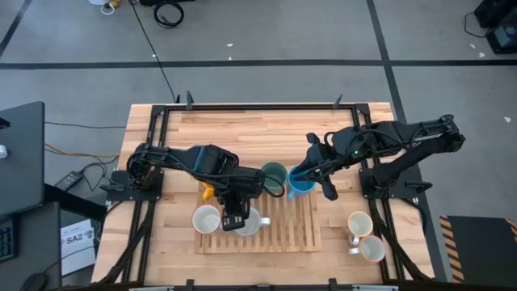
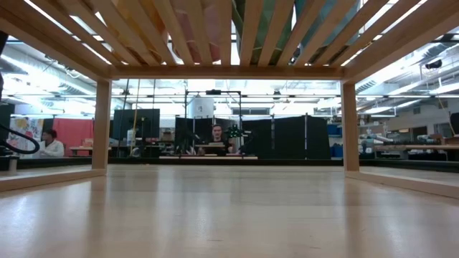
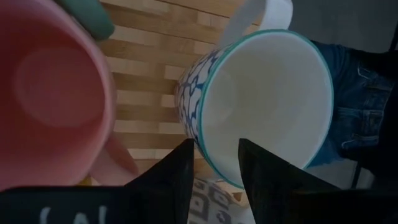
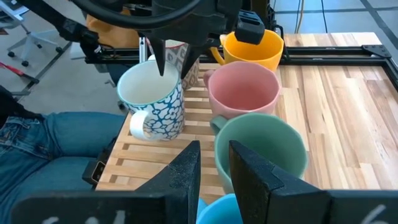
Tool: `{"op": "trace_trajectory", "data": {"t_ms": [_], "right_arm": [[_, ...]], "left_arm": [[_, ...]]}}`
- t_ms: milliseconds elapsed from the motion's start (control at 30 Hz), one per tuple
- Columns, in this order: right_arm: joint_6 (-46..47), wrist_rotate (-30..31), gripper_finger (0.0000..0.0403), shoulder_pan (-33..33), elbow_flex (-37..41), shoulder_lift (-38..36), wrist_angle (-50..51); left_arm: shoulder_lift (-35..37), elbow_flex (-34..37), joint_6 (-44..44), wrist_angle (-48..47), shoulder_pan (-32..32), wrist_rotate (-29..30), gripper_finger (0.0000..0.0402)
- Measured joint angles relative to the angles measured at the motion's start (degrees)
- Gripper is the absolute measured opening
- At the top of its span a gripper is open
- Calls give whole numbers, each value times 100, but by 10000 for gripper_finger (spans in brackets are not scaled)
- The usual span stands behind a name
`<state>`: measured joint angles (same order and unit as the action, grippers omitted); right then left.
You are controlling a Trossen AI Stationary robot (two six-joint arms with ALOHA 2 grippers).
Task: Place coffee mugs
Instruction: Put the blue patterned mug on the shelf
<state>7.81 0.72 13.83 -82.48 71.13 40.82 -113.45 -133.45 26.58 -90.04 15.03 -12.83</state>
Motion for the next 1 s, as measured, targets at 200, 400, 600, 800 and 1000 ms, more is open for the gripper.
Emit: {"op": "trace_trajectory", "data": {"t_ms": [200, 400, 600, 800, 1000], "right_arm": [[0, -14, 90, 0, 0, 0, 1], [0, -22, 90, 0, 0, 0, 1], [0, -31, 90, 0, 0, 0, 2], [0, -32, 90, 0, 0, 0, 2], [0, -32, 90, 2, 0, 0, 2]], "left_arm": [[0, 0, 88, 2, -1, 8, 120], [0, 0, 84, 2, -1, 110, 82], [0, -3, -43, 12, -7, 162, 35], [-2, -4, -210, -4, -14, 248, 18], [-2, -4, -219, 1, -48, 341, 21]]}}
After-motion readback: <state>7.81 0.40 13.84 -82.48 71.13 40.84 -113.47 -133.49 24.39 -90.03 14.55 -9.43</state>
